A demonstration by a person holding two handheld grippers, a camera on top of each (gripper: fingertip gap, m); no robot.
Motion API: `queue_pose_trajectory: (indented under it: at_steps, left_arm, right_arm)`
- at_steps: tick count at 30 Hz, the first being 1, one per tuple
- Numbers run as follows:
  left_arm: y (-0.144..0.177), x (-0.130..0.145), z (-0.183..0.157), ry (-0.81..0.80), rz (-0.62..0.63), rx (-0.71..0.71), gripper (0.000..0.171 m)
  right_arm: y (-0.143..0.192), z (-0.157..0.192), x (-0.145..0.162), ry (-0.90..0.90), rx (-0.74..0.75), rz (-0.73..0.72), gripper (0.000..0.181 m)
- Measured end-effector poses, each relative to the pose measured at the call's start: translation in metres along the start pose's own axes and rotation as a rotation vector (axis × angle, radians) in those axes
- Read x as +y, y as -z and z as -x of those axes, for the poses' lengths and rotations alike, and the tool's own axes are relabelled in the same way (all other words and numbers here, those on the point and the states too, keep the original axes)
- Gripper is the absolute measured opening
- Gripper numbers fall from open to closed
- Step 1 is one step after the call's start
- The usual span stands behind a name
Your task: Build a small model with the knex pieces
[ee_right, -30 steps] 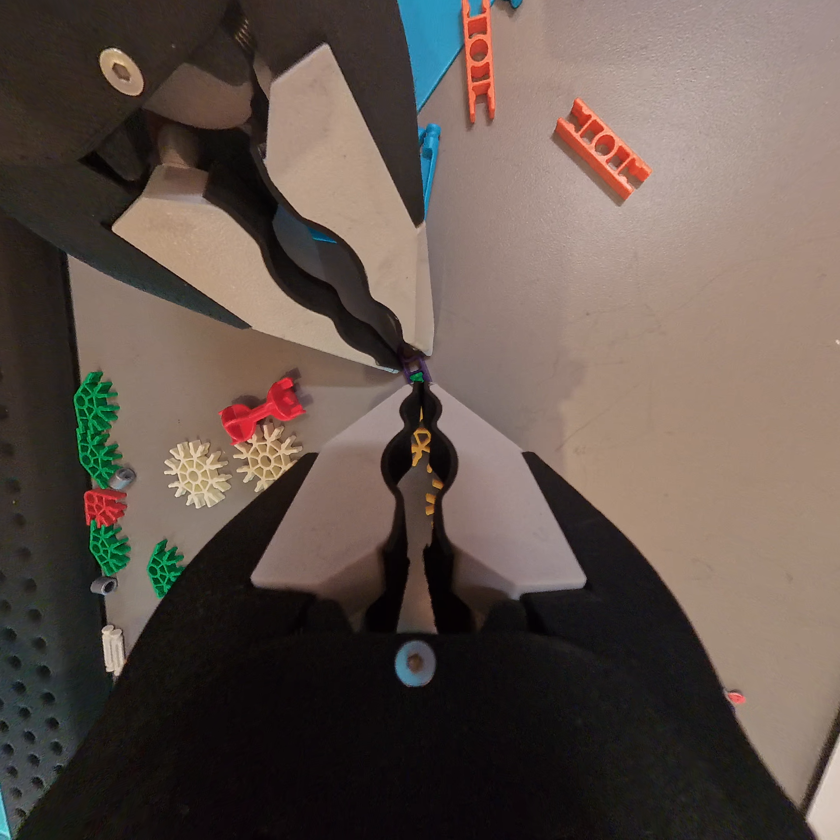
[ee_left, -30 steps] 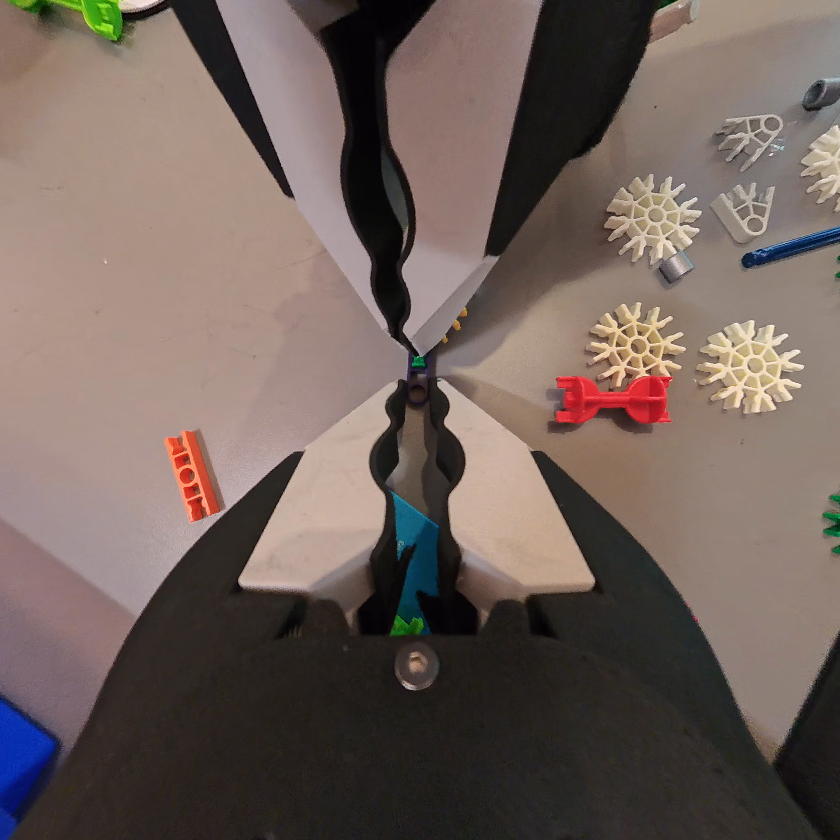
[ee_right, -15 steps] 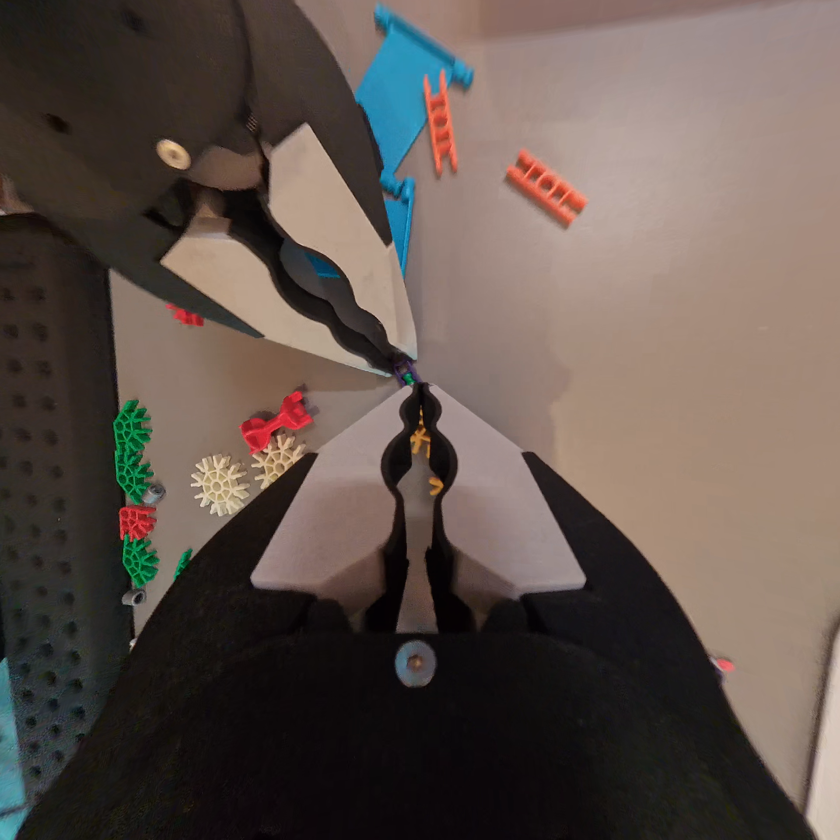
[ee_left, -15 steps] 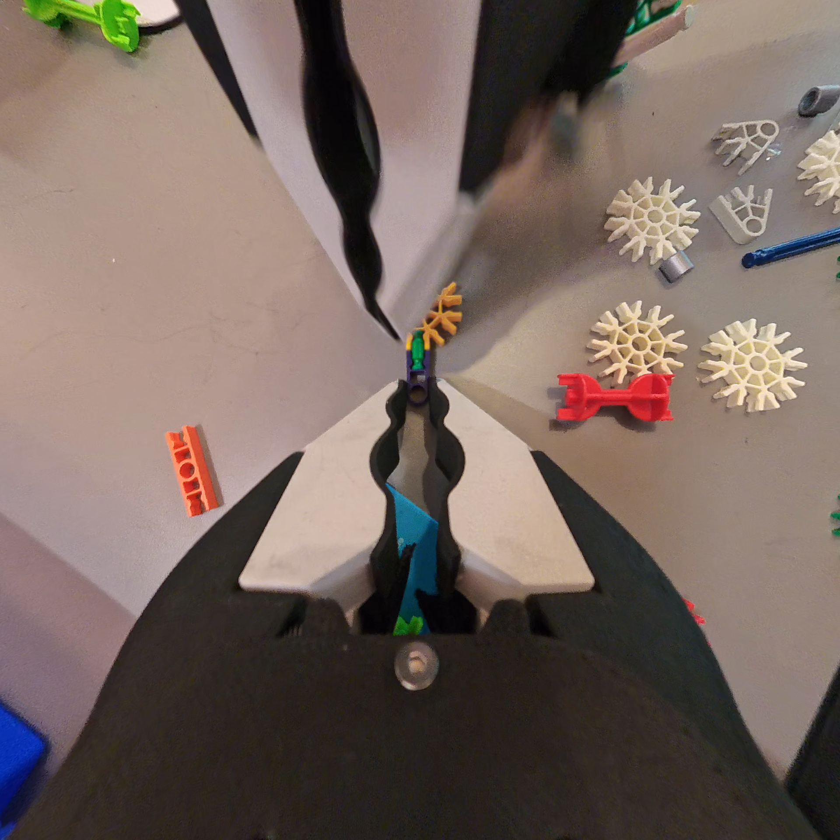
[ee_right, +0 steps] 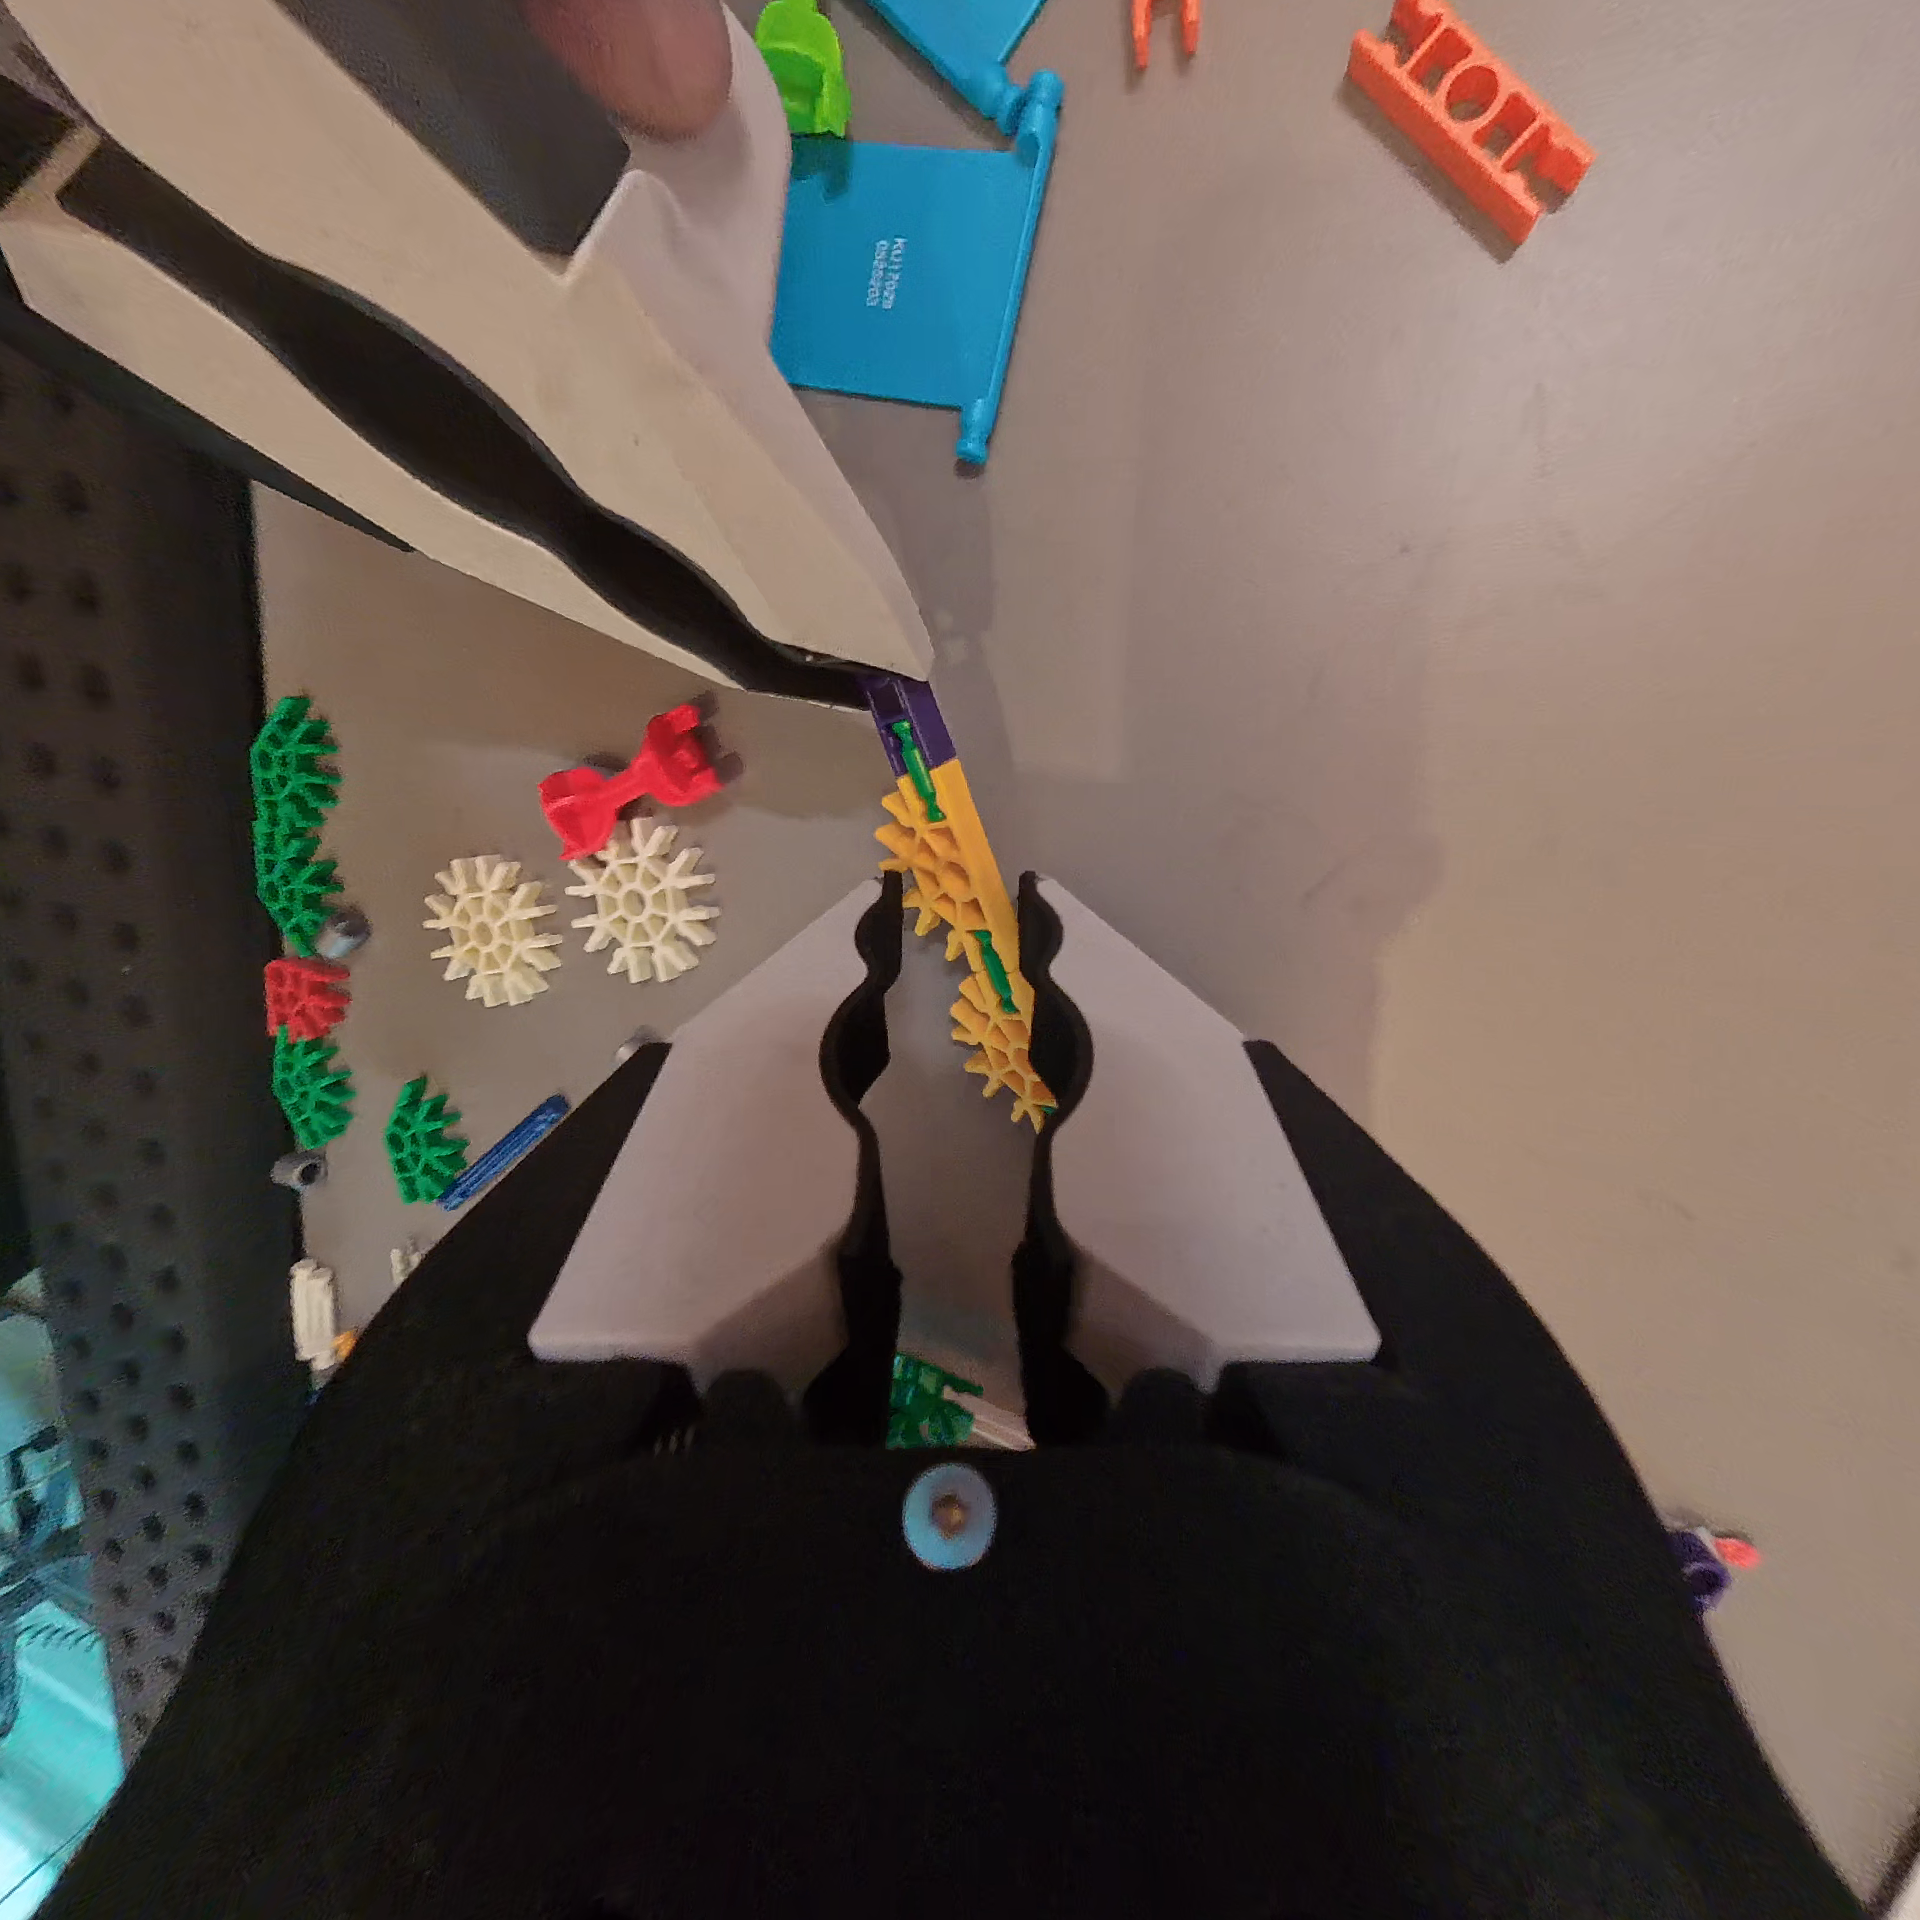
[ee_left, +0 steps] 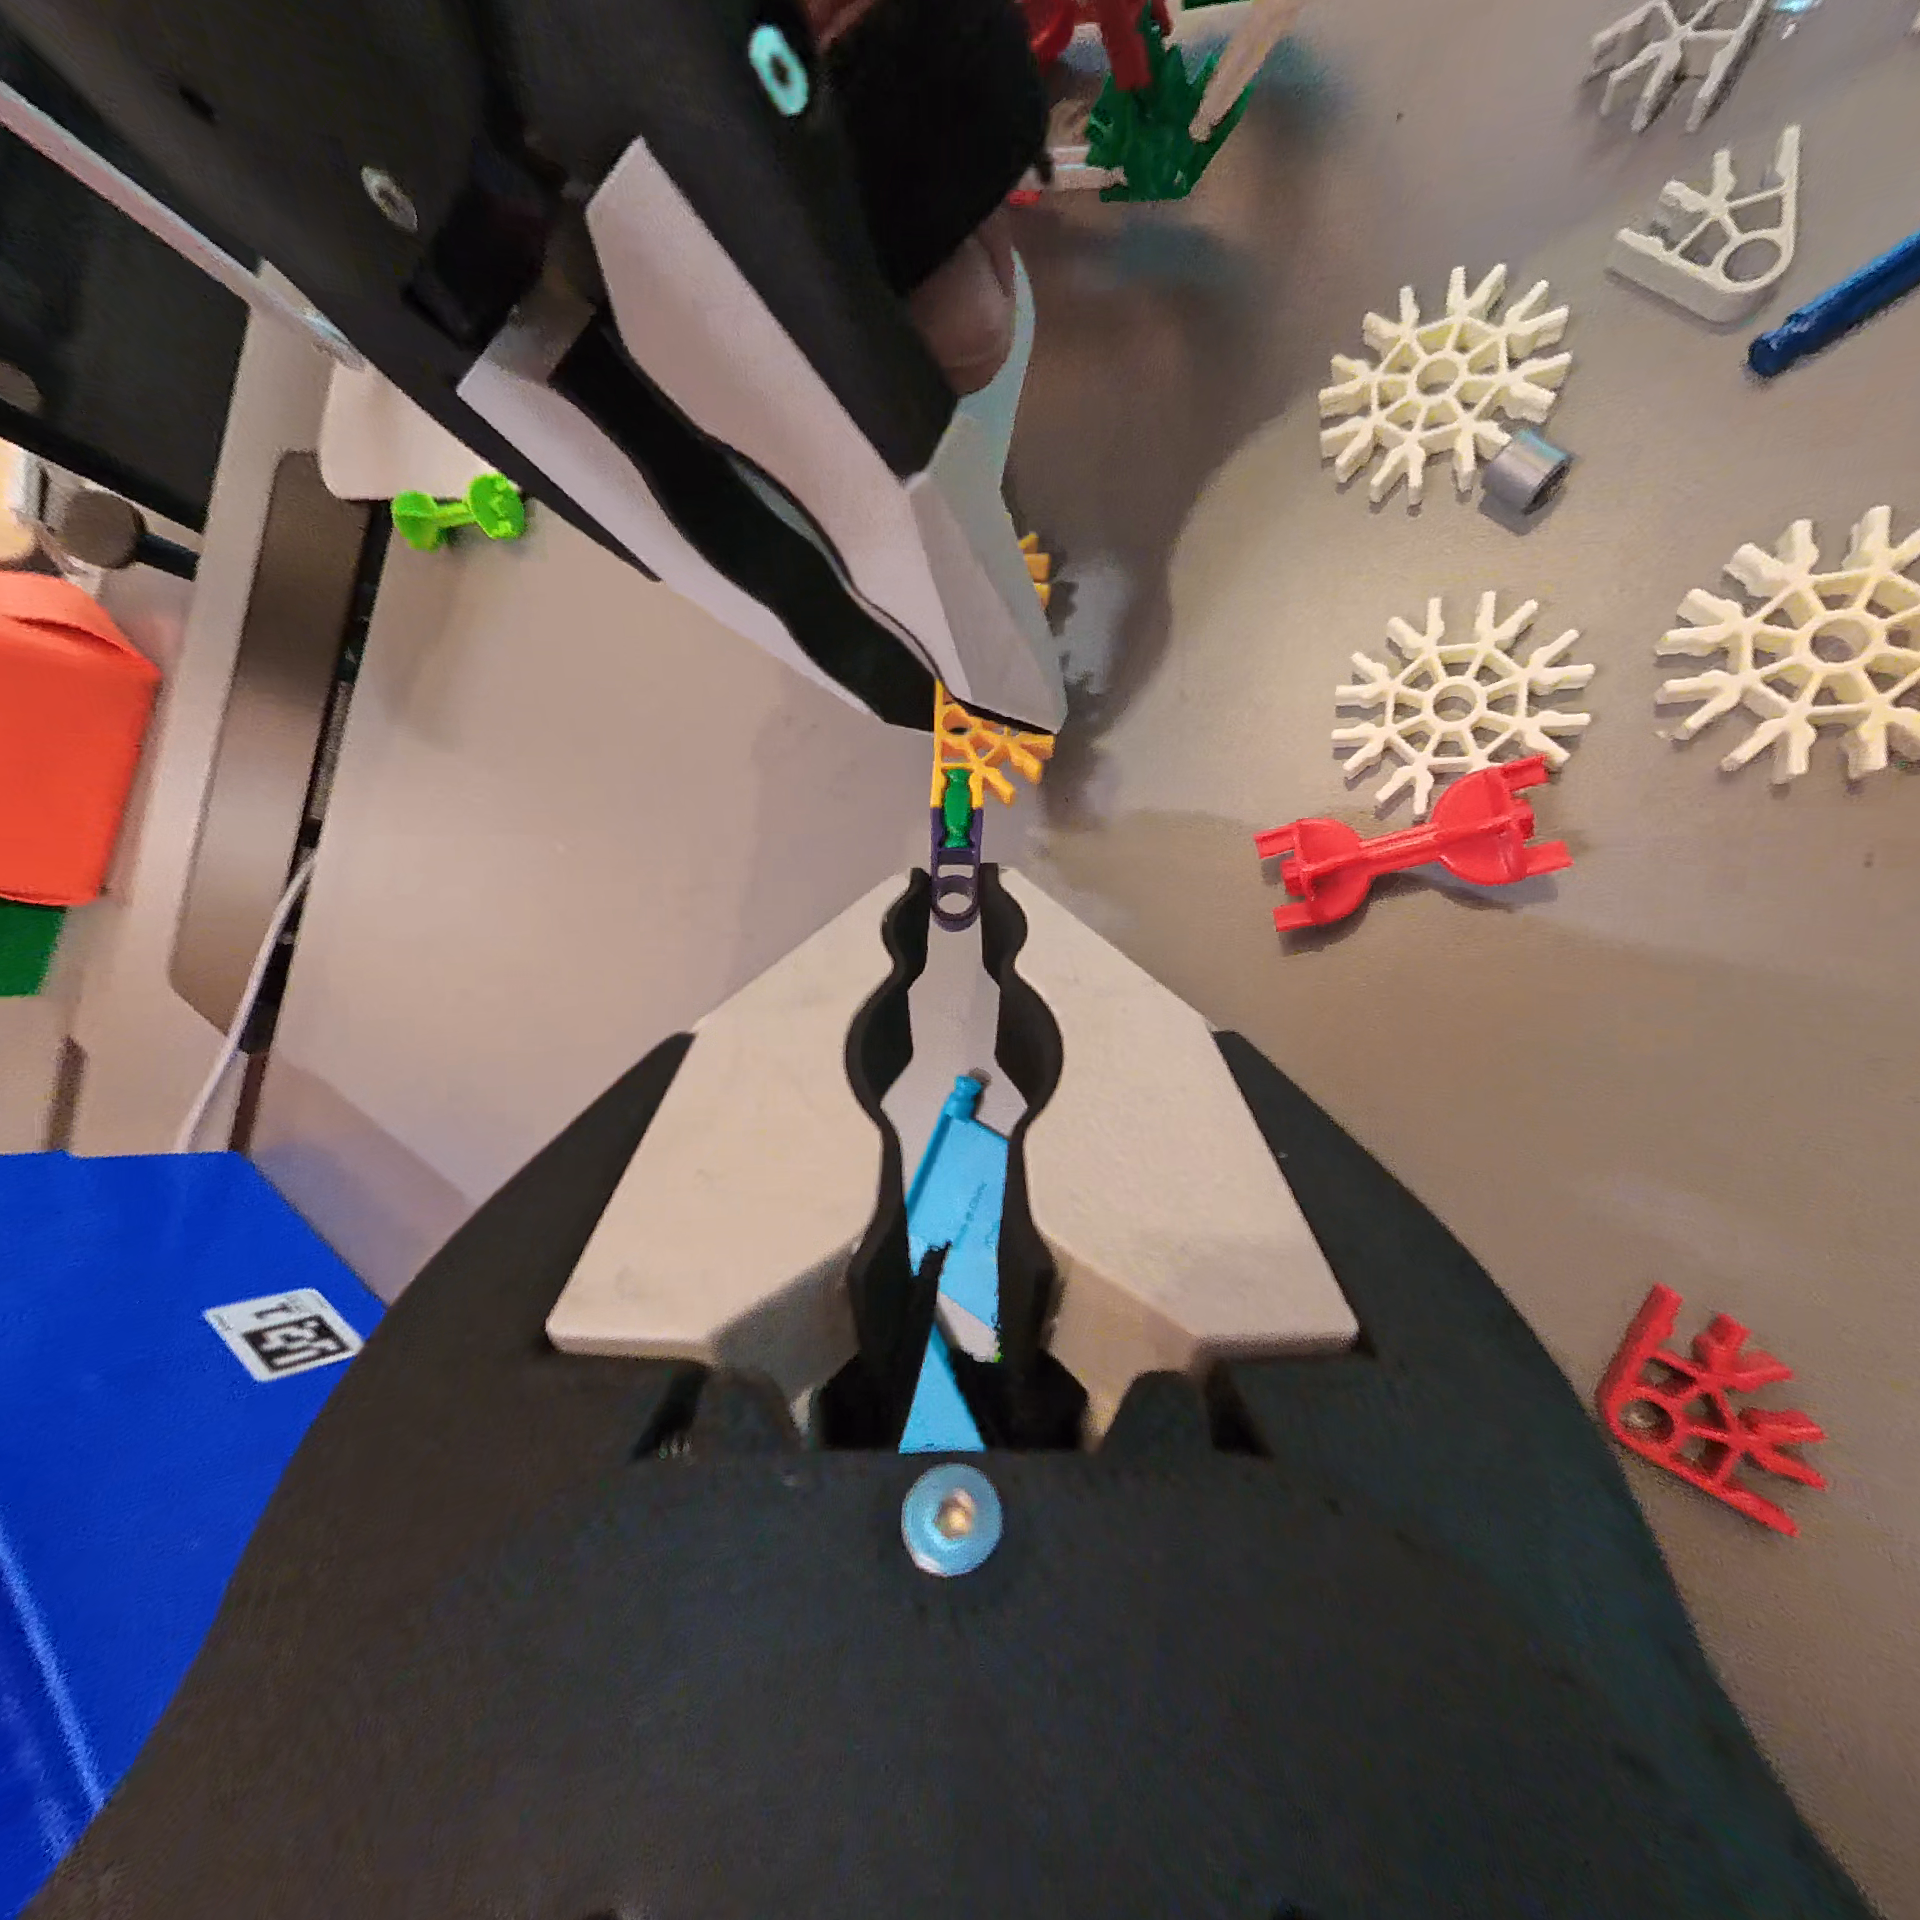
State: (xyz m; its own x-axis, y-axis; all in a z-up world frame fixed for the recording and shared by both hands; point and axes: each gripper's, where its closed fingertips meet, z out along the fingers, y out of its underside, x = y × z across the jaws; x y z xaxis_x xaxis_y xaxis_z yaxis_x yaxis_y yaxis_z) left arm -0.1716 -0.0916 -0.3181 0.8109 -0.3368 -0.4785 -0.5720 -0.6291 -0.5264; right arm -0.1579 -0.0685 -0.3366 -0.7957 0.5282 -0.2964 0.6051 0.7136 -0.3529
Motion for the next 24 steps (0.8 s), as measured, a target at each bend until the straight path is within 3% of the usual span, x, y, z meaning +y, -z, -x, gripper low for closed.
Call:
queue_pose_trajectory:
  at_steps: [8, 15, 18, 22, 24]
  left_arm:
    - [0.012, -0.007, 0.008, -0.090, 0.006, -0.138, 0.006]
    - [0.042, -0.033, 0.034, -0.079, -0.054, -0.218, 0.000]
    - [0.058, -0.057, 0.041, 0.060, -0.170, -0.192, 0.003]
    - [0.068, -0.088, 0.045, 0.291, -0.316, -0.079, 0.036]
    - [0.066, -0.106, 0.038, 0.369, -0.372, 0.021, 0.042]
  right_arm:
    - [0.020, 0.011, -0.009, 0.018, 0.042, -0.091, 0.003]
    - [0.076, 0.020, -0.020, 0.027, 0.175, -0.222, 0.003]
    - [0.102, 0.028, -0.015, 0.034, 0.218, -0.256, 0.003]
    - [0.126, 0.049, -0.009, 0.080, 0.246, -0.279, 0.003]
    - [0.129, 0.063, -0.003, 0.120, 0.247, -0.252, 0.003]
